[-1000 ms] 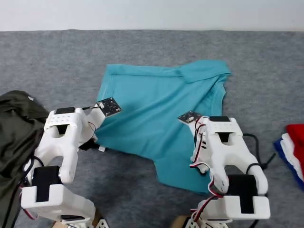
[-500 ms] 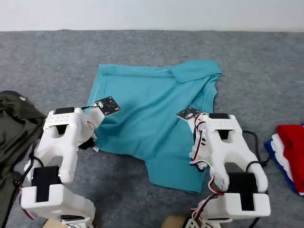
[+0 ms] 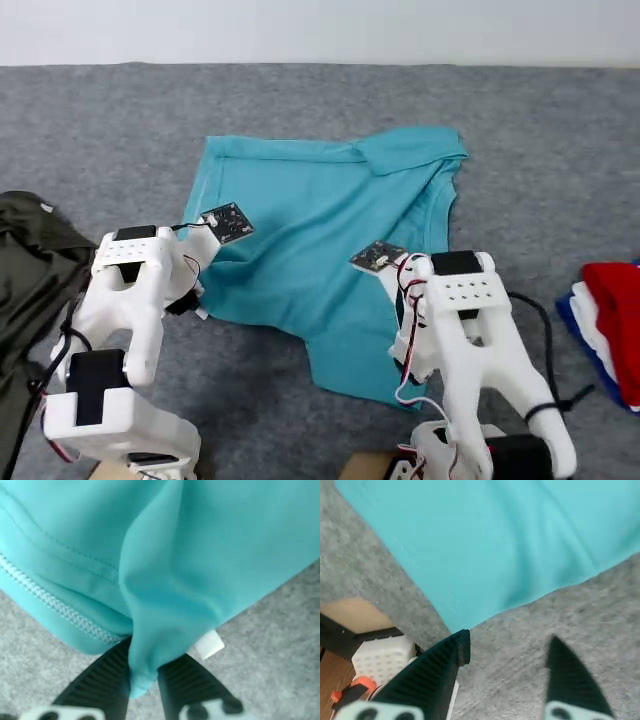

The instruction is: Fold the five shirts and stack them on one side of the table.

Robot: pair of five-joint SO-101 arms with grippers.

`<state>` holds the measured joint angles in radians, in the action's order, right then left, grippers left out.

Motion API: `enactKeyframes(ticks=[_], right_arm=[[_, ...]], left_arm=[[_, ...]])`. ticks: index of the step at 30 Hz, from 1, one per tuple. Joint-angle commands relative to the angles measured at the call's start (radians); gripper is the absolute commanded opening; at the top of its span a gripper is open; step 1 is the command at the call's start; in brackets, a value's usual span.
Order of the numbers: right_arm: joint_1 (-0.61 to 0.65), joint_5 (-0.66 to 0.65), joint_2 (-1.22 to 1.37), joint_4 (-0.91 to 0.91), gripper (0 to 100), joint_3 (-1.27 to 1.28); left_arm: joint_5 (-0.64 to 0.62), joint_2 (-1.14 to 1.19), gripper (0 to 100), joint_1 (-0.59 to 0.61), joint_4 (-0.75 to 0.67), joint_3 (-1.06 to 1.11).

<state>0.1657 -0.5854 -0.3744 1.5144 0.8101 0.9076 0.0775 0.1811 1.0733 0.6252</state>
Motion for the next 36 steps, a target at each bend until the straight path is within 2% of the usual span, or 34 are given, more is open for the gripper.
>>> enactKeyframes(ticks=[1,8,18,22,26,31,36], right_arm=[[0.061,0.012,-0.03,-0.022,32.9,0.018],[0.177,0.006,0.091,-0.084,32.9,0.041],[0.239,0.009,0.361,-0.292,32.9,0.043],[0.243,0.006,0.435,-0.306,32.3,0.028],[0.24,0.005,0.44,-0.308,21.4,0.023],[0.24,0.005,0.384,-0.312,17.8,0.021],[0.239,0.009,0.285,-0.312,8.0,0.021]], left_arm=[[-0.005,-0.005,0,-0.008,-0.014,-0.021],[-0.005,-0.005,0,-0.008,-0.014,-0.021],[-0.005,-0.005,0,-0.008,-0.014,-0.021],[-0.005,-0.005,0,-0.008,-0.014,-0.021],[-0.005,-0.005,0,-0.008,-0.014,-0.021],[-0.005,-0.005,0,-0.008,-0.014,-0.021],[-0.005,-0.005,0,-0.008,-0.014,-0.021]])
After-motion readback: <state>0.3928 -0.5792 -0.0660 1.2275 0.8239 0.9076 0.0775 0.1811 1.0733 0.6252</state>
